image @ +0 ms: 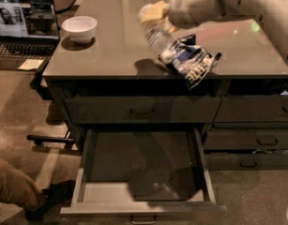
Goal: Place blue plastic bottle into middle drawer
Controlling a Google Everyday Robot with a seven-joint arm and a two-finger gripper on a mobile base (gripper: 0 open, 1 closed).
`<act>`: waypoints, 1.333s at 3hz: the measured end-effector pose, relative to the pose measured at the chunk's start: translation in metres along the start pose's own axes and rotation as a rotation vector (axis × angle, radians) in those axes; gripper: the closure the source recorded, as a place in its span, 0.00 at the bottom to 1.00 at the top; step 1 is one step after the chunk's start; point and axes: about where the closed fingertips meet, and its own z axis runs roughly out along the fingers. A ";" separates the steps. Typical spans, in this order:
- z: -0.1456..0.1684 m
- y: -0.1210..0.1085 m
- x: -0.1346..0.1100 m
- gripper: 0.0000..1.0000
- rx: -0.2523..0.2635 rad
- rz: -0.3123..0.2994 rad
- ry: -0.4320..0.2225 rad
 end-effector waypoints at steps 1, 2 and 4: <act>-0.023 0.026 0.056 1.00 -0.091 -0.049 0.023; -0.027 0.036 0.119 1.00 -0.102 -0.110 0.096; 0.004 -0.013 0.217 1.00 0.089 -0.232 0.289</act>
Offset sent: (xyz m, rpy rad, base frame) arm -0.1813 0.0240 -0.0974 -0.1175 -0.0119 0.2583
